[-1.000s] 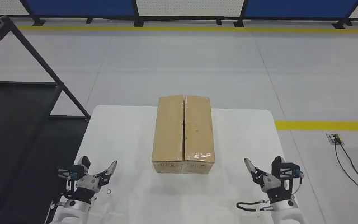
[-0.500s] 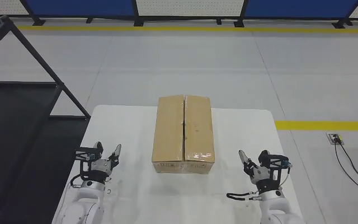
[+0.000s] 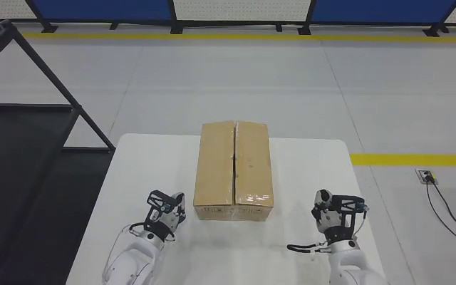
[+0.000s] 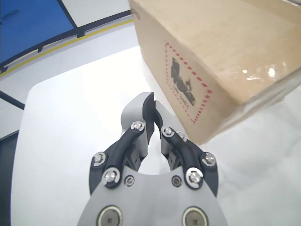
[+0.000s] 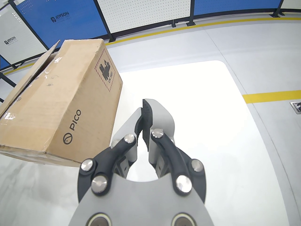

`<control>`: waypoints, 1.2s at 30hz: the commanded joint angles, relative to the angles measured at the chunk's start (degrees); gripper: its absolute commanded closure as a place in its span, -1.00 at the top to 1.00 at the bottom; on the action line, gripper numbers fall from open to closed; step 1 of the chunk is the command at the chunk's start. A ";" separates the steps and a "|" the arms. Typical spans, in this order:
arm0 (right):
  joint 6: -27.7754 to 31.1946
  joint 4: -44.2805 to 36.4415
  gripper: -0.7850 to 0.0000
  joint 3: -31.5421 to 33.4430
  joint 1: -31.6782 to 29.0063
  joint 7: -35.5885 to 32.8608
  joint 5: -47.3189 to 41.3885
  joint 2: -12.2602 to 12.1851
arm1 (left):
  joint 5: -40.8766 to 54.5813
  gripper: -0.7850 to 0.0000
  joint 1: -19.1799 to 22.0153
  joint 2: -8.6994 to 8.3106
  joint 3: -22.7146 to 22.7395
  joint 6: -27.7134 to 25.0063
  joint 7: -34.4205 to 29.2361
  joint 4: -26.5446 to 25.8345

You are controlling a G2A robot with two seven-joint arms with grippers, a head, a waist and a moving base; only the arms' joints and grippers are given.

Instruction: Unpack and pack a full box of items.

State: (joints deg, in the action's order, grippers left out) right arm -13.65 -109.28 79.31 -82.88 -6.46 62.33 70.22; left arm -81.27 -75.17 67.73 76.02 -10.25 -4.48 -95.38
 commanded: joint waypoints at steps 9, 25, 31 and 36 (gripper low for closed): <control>3.09 -3.11 1.00 4.64 -3.86 0.17 -1.53 -0.19 | -2.68 -1.00 -0.67 0.16 -3.34 -3.89 -1.14 -2.64; 10.91 -8.99 1.00 16.16 -15.59 3.86 -5.17 -0.68 | -6.26 -1.00 3.02 1.56 -13.93 -8.97 -3.51 -3.91; 11.63 -9.52 1.00 17.20 -16.26 3.45 -5.37 -0.62 | -6.60 -1.00 4.88 2.02 -16.32 -10.72 -4.53 -4.02; 14.04 -9.58 1.00 16.58 -14.35 1.27 -5.65 -0.67 | 0.54 0.39 0.91 1.02 -5.94 -6.55 -1.63 -6.89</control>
State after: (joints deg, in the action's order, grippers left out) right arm -0.20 -118.77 96.15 -97.68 -4.70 56.63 69.57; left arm -83.82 -72.95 69.06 66.24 -17.60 -6.41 -101.50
